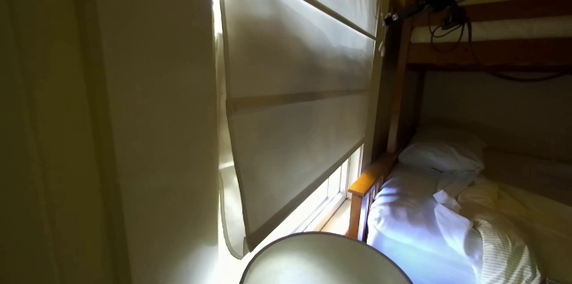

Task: Close the blinds.

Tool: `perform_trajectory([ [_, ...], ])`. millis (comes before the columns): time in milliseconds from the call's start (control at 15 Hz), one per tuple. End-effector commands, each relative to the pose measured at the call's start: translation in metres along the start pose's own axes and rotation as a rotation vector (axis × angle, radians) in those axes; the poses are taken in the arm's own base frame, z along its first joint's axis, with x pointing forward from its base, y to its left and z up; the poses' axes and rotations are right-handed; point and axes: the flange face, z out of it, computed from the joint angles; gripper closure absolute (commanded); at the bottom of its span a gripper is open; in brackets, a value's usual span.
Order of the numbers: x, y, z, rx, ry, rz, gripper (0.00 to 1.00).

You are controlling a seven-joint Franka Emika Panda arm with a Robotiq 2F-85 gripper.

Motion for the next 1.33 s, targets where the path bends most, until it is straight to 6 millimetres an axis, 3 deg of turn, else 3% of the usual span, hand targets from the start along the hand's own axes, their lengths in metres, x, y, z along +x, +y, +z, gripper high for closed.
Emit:
perform_trajectory([
  [0, 0.010, -0.029, 0.042, 0.099, -0.048, -0.043, 0.99],
  [333, -0.011, -0.090, 0.098, 0.335, -0.247, -0.112, 0.99],
  [600, -0.028, -0.120, 0.123, 0.548, -0.314, -0.104, 0.99],
  [1000, -0.031, -0.135, 0.133, 0.760, -0.365, -0.083, 0.99],
  [1067, -0.022, -0.123, 0.121, 0.654, -0.312, -0.090, 0.99],
  [1267, -0.020, -0.120, 0.119, 0.647, -0.309, -0.090, 0.97],
])
